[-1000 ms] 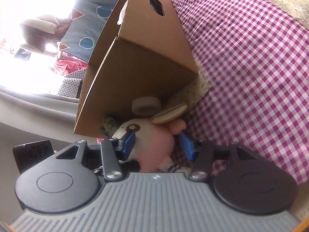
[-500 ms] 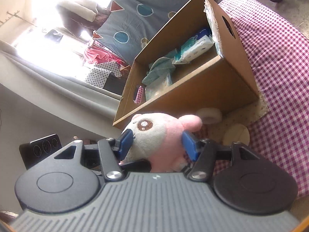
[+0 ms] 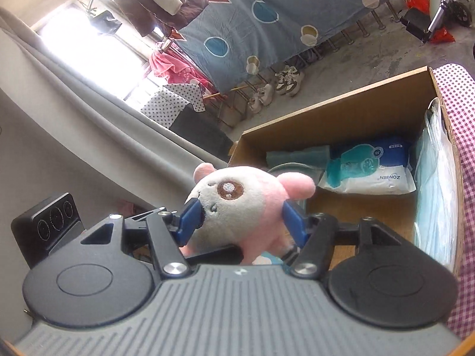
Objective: Organize soft objects
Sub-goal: 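Close the right gripper on the pink plush toy's head, then lift the plush toy over the box wall, lower inside, release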
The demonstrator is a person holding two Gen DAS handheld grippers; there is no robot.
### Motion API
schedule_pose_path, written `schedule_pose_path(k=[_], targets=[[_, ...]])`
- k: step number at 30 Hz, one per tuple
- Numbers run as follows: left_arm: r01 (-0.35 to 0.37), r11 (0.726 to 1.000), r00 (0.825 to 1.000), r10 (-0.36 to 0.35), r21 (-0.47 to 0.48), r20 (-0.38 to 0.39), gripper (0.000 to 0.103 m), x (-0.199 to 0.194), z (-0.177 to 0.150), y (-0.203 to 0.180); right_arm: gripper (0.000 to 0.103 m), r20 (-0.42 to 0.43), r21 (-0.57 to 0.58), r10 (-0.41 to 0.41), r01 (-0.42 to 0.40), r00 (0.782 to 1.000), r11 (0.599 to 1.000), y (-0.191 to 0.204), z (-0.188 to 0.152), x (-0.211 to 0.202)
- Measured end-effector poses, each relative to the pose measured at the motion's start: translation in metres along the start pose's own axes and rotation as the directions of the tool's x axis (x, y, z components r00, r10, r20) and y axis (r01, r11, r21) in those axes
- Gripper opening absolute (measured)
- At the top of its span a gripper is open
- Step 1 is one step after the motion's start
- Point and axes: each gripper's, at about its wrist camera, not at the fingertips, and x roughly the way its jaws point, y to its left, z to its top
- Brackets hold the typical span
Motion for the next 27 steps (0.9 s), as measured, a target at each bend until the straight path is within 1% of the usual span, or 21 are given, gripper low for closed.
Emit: schedule_pose_path(k=[1,3,6,7,11,13,14,15,18,19,22,23,27], targets=[[-0.017,1.0,0.999,0.017,0.001,-0.033,0.078,0.018,0.005,0.008,0.061,-0.021,0.019,-0.02,0.021,1.0,1.0,-0.007,0.008,0.014],[-0.031,0.999,0.995,0.03,-0.012,-0.092,0.078,0.047,0.011,0.019,0.061,-0.067,0.019,-0.062,0.064,0.996,0.998,-0.017,0.02,0.041],[-0.049,0.999,0.982,0.045,-0.019,-0.182,0.078,0.088,0.011,0.04,0.059,-0.131,0.041,-0.121,0.127,0.984,0.991,-0.038,0.025,0.077],[-0.06,0.998,0.978,0.055,-0.019,-0.203,0.078,0.098,0.01,0.045,0.057,-0.145,0.047,-0.131,0.139,0.981,0.989,-0.043,0.026,0.086],[-0.082,0.997,0.959,0.08,0.003,-0.271,0.078,0.126,0.004,0.058,0.056,-0.198,0.023,-0.181,0.189,0.964,0.982,-0.055,0.027,0.118],[-0.096,0.995,0.95,0.099,0.025,-0.297,0.078,0.132,-0.001,0.063,0.056,-0.217,0.011,-0.192,0.199,0.957,0.98,-0.057,0.026,0.129],[-0.092,0.995,0.946,0.095,0.022,-0.31,0.078,0.135,-0.001,0.066,0.056,-0.224,0.008,-0.196,0.203,0.955,0.979,-0.057,0.025,0.133],[-0.089,0.996,0.945,0.088,0.01,-0.315,0.078,0.136,0.0,0.07,0.056,-0.225,0.004,-0.196,0.202,0.954,0.979,-0.056,0.025,0.135],[-0.086,0.996,0.952,0.086,0.012,-0.294,0.078,0.128,-0.002,0.076,0.057,-0.218,0.012,-0.176,0.183,0.96,0.983,-0.056,0.024,0.137],[-0.089,0.996,0.95,0.089,0.014,-0.299,0.079,0.128,-0.003,0.077,0.059,-0.223,0.019,-0.17,0.179,0.96,0.984,-0.057,0.023,0.139],[-0.093,0.996,0.934,0.086,-0.004,-0.347,0.08,0.132,-0.006,0.08,0.061,-0.272,0.057,-0.155,0.177,0.95,0.983,-0.065,0.017,0.149],[-0.096,0.995,0.93,0.085,-0.015,-0.357,0.08,0.133,-0.007,0.082,0.062,-0.277,0.058,-0.155,0.178,0.948,0.982,-0.065,0.016,0.151],[-0.093,0.995,0.935,0.071,-0.046,-0.348,0.082,0.124,-0.005,0.085,0.065,-0.273,0.06,-0.166,0.189,0.948,0.98,-0.059,0.018,0.15]])
